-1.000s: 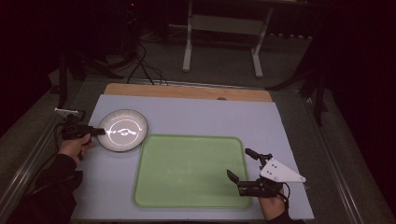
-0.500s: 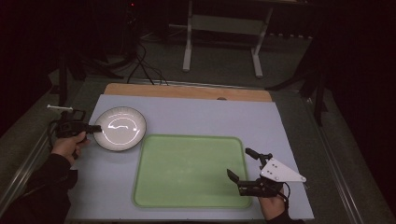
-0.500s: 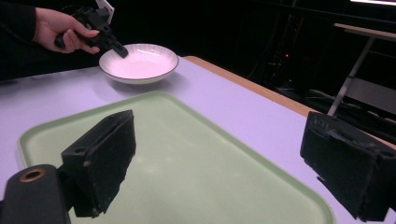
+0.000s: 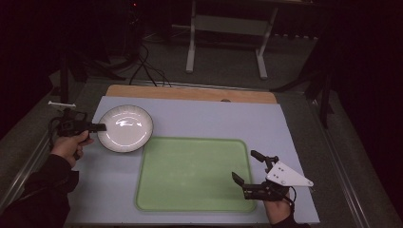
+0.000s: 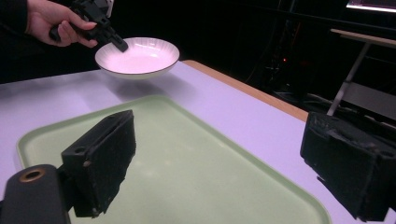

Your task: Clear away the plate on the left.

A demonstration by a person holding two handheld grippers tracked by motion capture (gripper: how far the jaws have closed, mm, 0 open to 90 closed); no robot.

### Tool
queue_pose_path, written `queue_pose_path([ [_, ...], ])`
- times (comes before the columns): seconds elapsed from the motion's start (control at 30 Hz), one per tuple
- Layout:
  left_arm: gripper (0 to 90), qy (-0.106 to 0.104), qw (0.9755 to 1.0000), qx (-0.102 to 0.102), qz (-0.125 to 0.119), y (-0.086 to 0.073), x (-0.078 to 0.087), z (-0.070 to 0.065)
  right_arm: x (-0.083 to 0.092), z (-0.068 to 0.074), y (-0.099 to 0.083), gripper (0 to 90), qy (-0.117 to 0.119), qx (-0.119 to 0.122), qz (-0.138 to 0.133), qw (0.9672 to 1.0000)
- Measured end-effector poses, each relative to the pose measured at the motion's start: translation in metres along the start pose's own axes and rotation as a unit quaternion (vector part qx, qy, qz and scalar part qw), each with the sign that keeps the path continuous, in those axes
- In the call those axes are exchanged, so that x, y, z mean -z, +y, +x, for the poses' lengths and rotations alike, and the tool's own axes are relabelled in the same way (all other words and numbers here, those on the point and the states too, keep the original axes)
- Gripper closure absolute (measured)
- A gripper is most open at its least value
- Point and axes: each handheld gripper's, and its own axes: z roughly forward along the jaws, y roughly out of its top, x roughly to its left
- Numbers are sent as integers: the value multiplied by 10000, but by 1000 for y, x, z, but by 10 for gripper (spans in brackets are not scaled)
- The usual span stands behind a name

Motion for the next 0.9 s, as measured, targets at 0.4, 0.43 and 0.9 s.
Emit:
queue_pose_path([
  [0.4, 837, -220, 9990, -348, 196, -7, -5, -39, 1, 3, 2, 102, -62, 116, -60, 9999],
  [0.43, 836, -243, 9987, -396, 216, -8, -6, -42, 1, 3, 2, 102, -64, 117, -63, 9999],
  [0.9, 835, -439, 9949, -806, 419, -21, -21, -83, 2, 2, 1, 102, -56, 105, -51, 9999],
])
